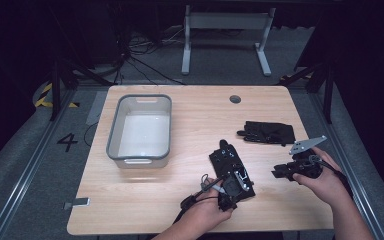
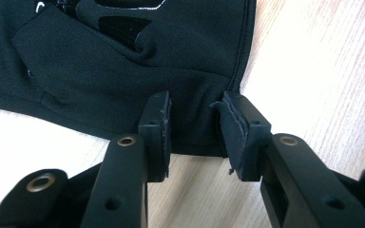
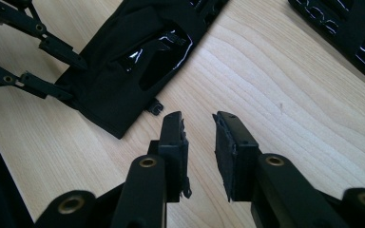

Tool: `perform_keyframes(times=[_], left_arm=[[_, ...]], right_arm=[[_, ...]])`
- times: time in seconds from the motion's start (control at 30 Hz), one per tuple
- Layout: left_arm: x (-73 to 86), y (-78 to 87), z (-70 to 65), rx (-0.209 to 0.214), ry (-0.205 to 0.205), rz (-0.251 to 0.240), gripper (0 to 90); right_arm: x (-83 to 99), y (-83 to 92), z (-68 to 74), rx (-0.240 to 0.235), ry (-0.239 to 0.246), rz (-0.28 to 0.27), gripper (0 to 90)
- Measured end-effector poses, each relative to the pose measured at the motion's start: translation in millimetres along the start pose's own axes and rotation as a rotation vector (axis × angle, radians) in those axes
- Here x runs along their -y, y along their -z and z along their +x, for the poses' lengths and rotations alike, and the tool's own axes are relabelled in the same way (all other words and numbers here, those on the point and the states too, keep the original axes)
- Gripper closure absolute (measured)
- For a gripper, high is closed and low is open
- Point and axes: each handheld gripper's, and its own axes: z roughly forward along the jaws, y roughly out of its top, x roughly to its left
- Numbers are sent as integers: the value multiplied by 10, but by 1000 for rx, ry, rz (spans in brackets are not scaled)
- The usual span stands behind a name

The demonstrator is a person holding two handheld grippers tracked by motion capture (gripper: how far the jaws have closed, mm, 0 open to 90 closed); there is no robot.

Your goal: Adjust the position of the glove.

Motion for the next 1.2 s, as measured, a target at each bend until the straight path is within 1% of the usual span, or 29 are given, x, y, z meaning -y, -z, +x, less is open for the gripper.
perform_keyframes(times=[0.03,0.07,0.1,0.13,0.17,0.27,0.3,0.33,0.37,0.43,0.47,0.5,0.53,0.57,0.6,0.63,0.67,0.7,0.73,0.8,0.83,0.87,0.9,0.93,0.97,1.0,1.03,1.07,1.2], left_arm=[[2,0,16,-4,-7,-2,663],[9,3,41,-4,-4,-7,720],[23,4,76,8,5,-16,766],[30,8,96,21,11,-17,789],[40,8,112,35,22,-21,801],[55,22,147,52,8,-20,829],[63,28,166,67,12,-20,838],[69,38,186,82,14,-12,838],[81,48,216,100,17,-17,841],[97,68,248,119,13,-17,843],[106,80,257,120,10,-20,844],[115,93,258,120,8,-19,844],[121,102,265,118,-4,-20,845],[129,112,267,126,-6,-19,844],[138,122,270,132,-16,-18,844],[150,130,266,139,-20,-16,845],[159,138,264,146,-29,-20,845],[171,152,256,155,-35,-18,844],[182,159,251,163,-47,-23,844],[202,181,237,175,-50,-21,843],[212,194,234,174,-56,-20,843],[219,197,231,179,-62,-24,844],[227,202,225,184,-64,-22,843],[238,204,218,187,-68,-24,843],[248,201,212,190,-71,-23,843],[255,202,206,194,-67,-14,842],[262,199,202,194,-70,-16,842],[267,198,196,193,-67,-23,842],[283,207,194,202,-70,-23,842]], right_arm=[[0,0,0,0,0,0,739],[-5,-1,1,-4,4,-3,740],[-10,-1,7,-10,3,-4,740],[-19,-2,12,-14,4,-9,740],[-26,-3,13,-18,8,-11,740],[-66,-8,14,-36,8,-28,744],[-118,-14,19,-58,9,-50,748],[-118,-14,19,-58,9,-50,748],[-145,-18,23,-67,13,-57,751],[-245,-47,40,-80,17,-82,761],[-299,-70,51,-84,22,-85,761],[-360,-99,64,-80,33,-81,761],[-426,-129,76,-77,47,-75,761],[-494,-155,88,-77,57,-71,763],[-563,-180,99,-83,67,-73,765],[-694,-229,122,-97,74,-83,768],[-694,-229,122,-97,74,-83,768],[-809,-289,134,-98,79,-90,761],[-809,-289,134,-98,79,-90,761],[-905,-366,140,-101,82,-92,760],[-947,-408,144,-102,81,-92,760],[-985,-457,149,-102,82,-90,760],[-1055,-556,160,-103,83,-83,753],[-1055,-556,160,-103,83,-83,753],[-1087,-607,164,-104,86,-80,748],[-1144,-718,157,-100,89,-75,741],[-1144,-718,157,-100,89,-75,741],[-1171,-775,146,-100,85,-71,740],[-1254,-995,103,-91,59,-60,724]])
